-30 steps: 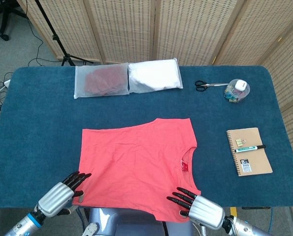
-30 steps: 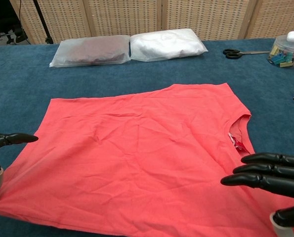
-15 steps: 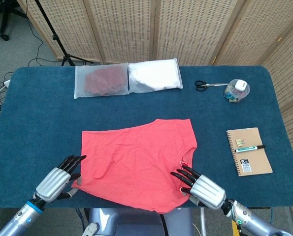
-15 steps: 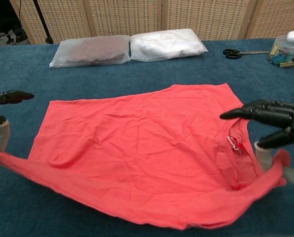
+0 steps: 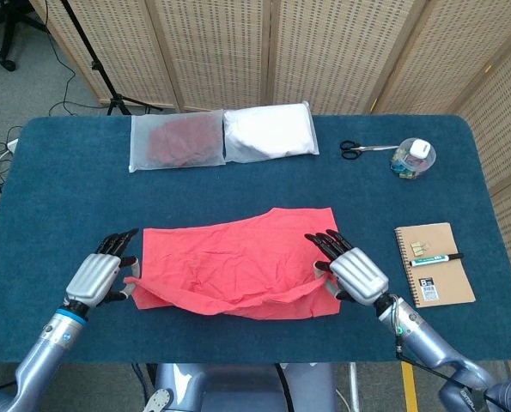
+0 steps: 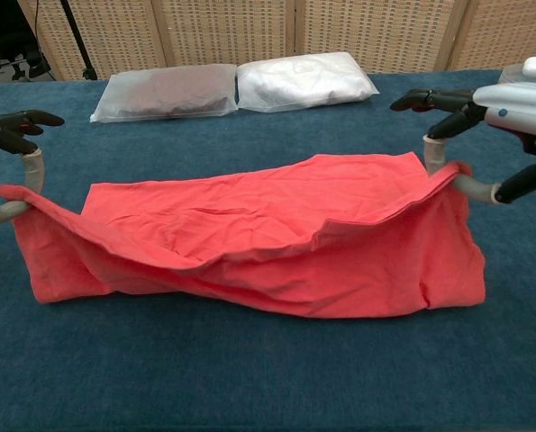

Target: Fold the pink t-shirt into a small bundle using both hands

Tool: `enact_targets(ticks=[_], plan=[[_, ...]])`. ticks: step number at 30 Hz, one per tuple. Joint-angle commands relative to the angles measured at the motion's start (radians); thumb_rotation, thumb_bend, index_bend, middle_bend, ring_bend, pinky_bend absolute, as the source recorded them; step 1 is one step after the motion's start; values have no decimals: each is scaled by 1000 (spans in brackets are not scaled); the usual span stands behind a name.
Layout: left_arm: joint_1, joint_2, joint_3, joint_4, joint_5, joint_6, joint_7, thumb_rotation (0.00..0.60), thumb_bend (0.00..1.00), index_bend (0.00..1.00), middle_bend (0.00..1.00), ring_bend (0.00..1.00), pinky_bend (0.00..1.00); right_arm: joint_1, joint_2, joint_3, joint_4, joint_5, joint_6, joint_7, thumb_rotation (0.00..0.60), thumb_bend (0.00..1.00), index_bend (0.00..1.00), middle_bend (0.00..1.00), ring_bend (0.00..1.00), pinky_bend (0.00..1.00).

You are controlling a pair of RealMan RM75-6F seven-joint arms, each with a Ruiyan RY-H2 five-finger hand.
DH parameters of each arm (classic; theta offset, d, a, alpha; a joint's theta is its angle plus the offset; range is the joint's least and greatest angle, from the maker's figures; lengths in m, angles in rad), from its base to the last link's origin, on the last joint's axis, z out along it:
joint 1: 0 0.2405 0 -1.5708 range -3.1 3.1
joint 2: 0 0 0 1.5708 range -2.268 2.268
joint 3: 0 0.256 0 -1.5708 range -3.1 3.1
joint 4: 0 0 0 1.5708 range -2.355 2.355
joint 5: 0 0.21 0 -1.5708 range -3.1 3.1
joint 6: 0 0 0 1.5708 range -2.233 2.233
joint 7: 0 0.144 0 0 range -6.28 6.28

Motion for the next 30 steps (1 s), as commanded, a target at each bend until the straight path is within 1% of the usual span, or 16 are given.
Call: enact_targets(ticks=[1,6,11,16,24,30], plan=[[-18,-12,-23,25,-31,-24,-15,600,606,711,0,0,0,39,-12,45,17,70,-70,-4,600,646,584,44,0,0],[-46,-47,-72,76,-128,-47,12,600,606,713,0,0,0,80,-61,103,79,169,-141,3,600,646,584,44,0,0],[-81,-89,-107,131,-205,-82,31,600,605,718,0,0,0,119,-99,144,138,239,-200,6,600,646,584,44,0,0],[-118,-133,-132,193,-246,-125,24,600,605,718,0,0,0,155,-145,171,206,287,-247,0,600,646,584,44,0,0],[-157,-185,-160,273,-307,-149,41,600,606,719,0,0,0,198,-208,204,307,338,-294,10,600,649,584,44,0,0],[-163,-190,-171,297,-326,-157,21,600,608,719,0,0,0,206,-210,228,319,359,-291,26,600,649,584,44,0,0]])
